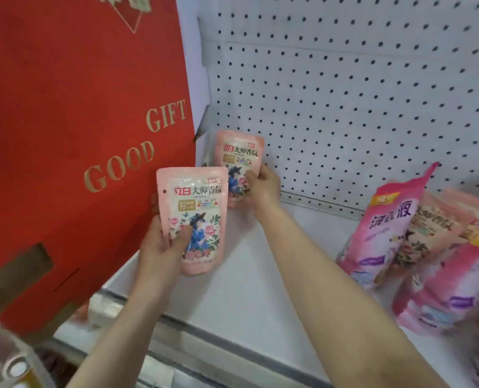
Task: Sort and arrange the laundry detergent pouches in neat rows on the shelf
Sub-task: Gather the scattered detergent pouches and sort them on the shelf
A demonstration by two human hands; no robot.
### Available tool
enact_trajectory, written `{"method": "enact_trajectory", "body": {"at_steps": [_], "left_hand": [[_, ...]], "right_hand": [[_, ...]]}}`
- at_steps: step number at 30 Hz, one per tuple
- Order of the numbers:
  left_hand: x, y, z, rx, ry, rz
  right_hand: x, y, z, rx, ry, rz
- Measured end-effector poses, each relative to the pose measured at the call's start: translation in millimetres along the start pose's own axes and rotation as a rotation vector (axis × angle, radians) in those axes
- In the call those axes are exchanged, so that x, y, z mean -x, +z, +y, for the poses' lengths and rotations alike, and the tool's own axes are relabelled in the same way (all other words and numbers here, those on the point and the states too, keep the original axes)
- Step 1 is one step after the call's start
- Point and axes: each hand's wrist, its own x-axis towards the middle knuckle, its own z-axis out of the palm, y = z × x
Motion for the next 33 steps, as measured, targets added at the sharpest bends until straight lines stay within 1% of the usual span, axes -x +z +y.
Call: {"method": "enact_trajectory", "body": {"at_steps": [7, 10, 12, 13, 14, 15, 16, 17, 18, 19, 20, 21, 23, 24, 26, 27, 28, 30, 33], "left_hand": [[-13, 3, -3, 0.001, 0.003, -0.032], [-15, 8, -1, 0.007, 0.008, -0.078], [-17, 10, 1, 0.008, 0.017, -0.119], [-18, 12, 1, 0.006, 0.021, -0.137], [-21, 13, 2, 0.007, 0.023, -0.152], [-23, 15, 2, 0.004, 0.026, -0.167], [-27, 17, 2, -0.002, 0.026, -0.18], [-30, 19, 2, -0.013, 0.026, -0.19], [-34, 21, 2, -0.026, 0.022, -0.197], [-38, 23, 2, -0.052, 0.023, -0.202], [-43, 25, 2, -0.084, 0.025, -0.206], [-46, 26, 3, -0.121, 0.033, -0.208], [-50, 29, 4, -0.192, 0.085, -0.191], [-51, 30, 3, -0.258, 0.143, -0.164], [-52, 31, 0, -0.461, 0.263, -0.105], [-52, 33, -1, -0.544, 0.3, -0.106], [-53, 35, -2, -0.598, 0.32, -0.139], [-54, 42, -2, -0.713, 0.341, -0.259], [-58, 52, -2, -0.869, 0.352, -0.393]], "right_hand": [[-16, 8, 3, 0.046, -0.054, -0.03], [-10, 0, -7, 0.085, -0.095, 0.029], [-1, -9, -24, 0.082, -0.239, 0.16], [8, -13, -35, 0.057, -0.348, 0.223], [19, -18, -47, 0.037, -0.46, 0.25], [29, -22, -57, 0.042, -0.544, 0.213], [36, -26, -67, 0.082, -0.588, 0.1], [42, -29, -76, 0.165, -0.579, -0.064], [44, -32, -82, 0.283, -0.539, -0.238], [43, -35, -86, 0.397, -0.49, -0.379], [41, -36, -87, 0.473, -0.45, -0.457], [38, -37, -86, 0.507, -0.438, -0.471], [30, -34, -83, 0.504, -0.459, -0.389], [26, -31, -81, 0.506, -0.48, -0.339], [16, -22, -80, 0.549, -0.526, -0.28], [10, -17, -79, 0.58, -0.544, -0.259], [4, -12, -78, 0.61, -0.554, -0.236], [-6, -4, -75, 0.66, -0.574, -0.181], [-16, 2, -70, 0.72, -0.652, -0.099]]}}
